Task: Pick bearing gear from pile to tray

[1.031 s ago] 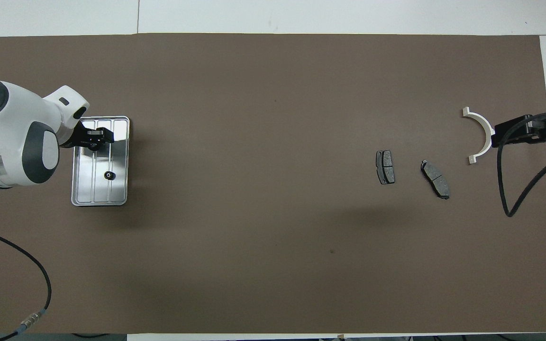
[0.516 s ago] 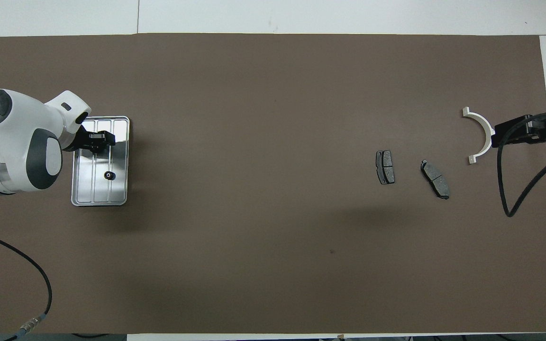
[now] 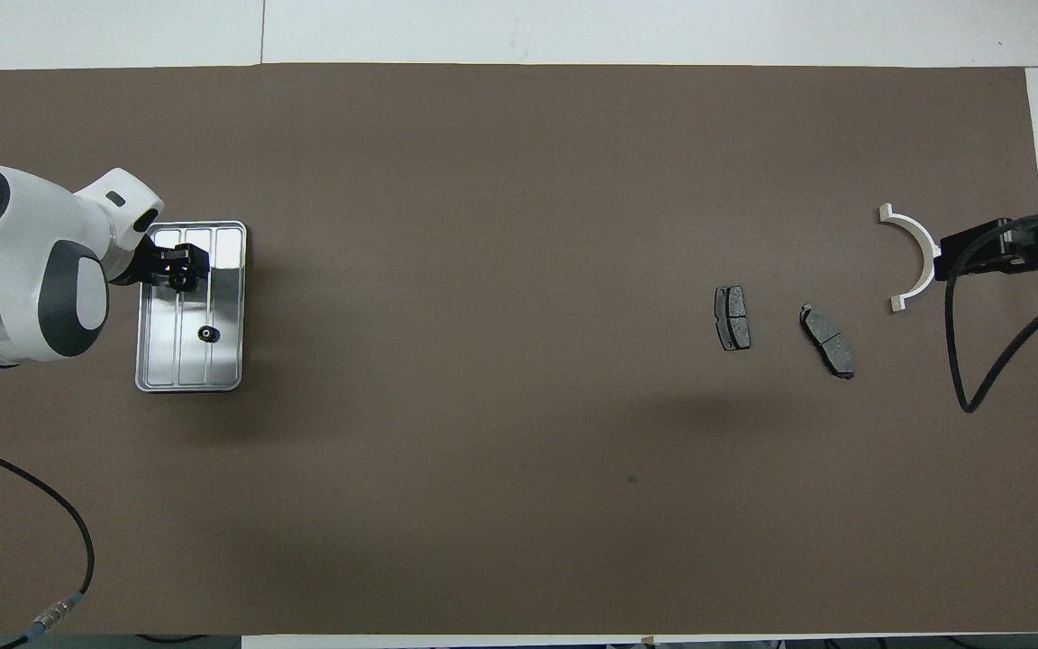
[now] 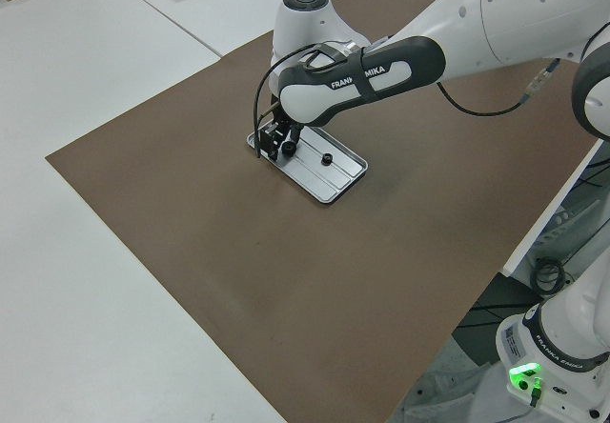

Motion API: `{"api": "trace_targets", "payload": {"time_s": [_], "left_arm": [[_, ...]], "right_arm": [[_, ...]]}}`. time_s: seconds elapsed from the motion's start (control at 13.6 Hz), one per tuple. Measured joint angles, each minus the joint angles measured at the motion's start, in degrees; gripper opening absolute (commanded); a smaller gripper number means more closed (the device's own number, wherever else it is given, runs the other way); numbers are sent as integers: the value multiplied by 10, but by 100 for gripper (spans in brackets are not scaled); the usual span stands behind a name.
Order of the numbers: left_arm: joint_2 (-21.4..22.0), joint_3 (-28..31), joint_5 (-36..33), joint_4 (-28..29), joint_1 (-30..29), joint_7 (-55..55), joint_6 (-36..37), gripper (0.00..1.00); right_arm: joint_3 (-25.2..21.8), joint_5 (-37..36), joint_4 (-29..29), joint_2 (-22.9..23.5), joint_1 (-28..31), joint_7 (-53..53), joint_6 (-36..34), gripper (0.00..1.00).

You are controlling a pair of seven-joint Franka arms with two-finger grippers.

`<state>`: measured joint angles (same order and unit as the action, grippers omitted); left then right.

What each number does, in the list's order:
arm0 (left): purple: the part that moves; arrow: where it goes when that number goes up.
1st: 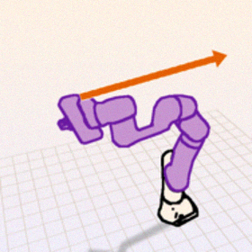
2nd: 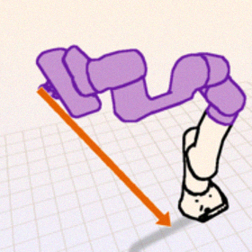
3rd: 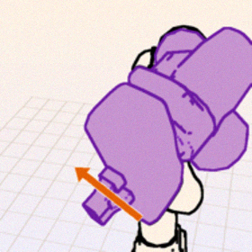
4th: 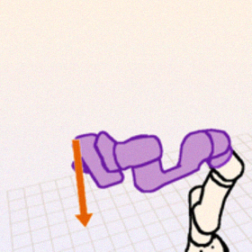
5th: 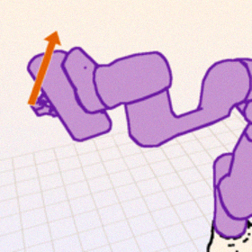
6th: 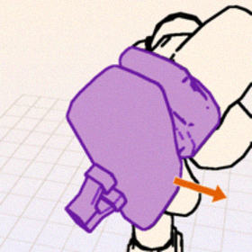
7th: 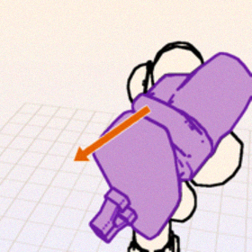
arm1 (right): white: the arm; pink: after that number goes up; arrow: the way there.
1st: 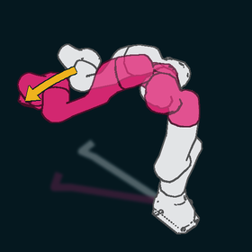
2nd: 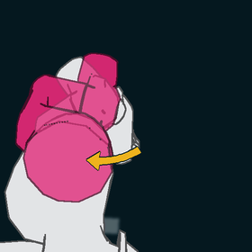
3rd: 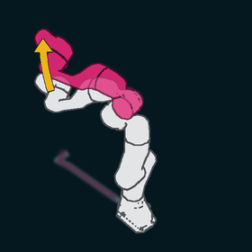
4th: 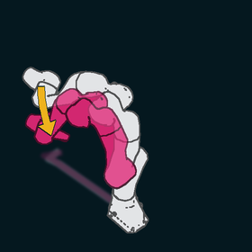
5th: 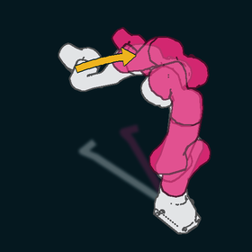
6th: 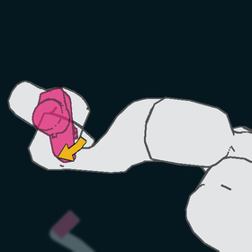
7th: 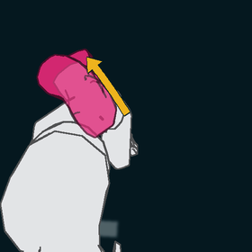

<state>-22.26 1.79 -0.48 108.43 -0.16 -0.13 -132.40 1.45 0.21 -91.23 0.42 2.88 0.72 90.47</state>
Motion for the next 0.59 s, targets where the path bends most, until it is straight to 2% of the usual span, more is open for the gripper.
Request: {"api": "trace_targets", "payload": {"time_s": [0.15,0.37,0.59], "left_arm": [[10,0,0,-39,-1,0,63,79],[55,0,0,-81,-1,0,159,81],[115,4,0,-84,-5,0,217,93]], "right_arm": [[0,0,0,0,0,0,0,100],[0,0,0,0,0,0,0,100],[-1,0,0,0,0,0,0,100]]}}
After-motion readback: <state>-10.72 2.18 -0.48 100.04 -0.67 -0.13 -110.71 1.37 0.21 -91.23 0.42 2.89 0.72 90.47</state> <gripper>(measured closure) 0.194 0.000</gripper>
